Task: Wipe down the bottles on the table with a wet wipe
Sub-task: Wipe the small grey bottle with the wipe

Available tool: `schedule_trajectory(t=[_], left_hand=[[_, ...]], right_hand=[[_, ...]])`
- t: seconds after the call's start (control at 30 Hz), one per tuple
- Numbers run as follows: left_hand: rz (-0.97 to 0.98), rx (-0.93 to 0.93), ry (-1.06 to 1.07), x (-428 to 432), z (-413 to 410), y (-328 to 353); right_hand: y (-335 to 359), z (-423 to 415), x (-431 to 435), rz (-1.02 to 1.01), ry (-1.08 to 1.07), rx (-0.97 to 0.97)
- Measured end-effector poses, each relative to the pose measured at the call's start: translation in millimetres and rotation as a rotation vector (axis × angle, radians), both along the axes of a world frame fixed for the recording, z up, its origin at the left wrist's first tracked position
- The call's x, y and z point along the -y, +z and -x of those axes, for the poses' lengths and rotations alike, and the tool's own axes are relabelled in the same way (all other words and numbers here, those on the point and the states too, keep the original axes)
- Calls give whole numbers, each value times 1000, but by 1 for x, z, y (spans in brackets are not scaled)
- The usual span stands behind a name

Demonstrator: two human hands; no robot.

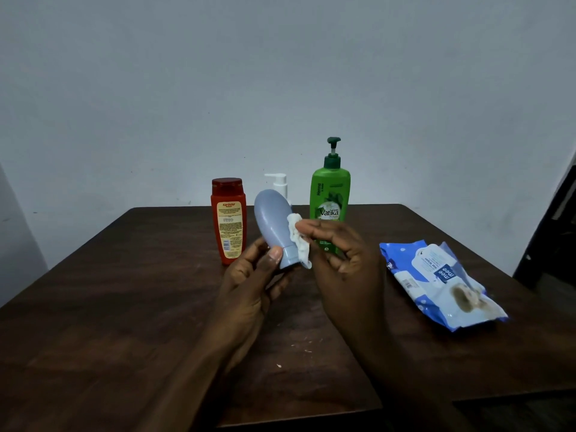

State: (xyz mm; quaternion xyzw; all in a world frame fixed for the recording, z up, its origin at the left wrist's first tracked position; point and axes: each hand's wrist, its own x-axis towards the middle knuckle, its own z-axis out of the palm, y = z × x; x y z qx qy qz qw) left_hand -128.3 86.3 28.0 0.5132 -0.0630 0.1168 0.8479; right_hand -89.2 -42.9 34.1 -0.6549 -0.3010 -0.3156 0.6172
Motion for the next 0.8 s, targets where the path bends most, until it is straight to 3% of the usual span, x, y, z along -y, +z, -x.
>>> schedule_trajectory(t=[0.27, 0.4, 0.57, 0.8], left_hand=[[-48, -70, 35, 2, 4, 0], [-52, -80, 1, 4, 6, 6], [83, -107, -53, 3, 3, 8], [234, -122, -123, 7, 5, 10]], right_hand=[[-11, 17, 6, 263, -159, 267], [-12, 15, 13, 267, -172, 279], [-5, 11, 14, -50, 139, -100], [-4, 10, 9, -354, 361, -566]])
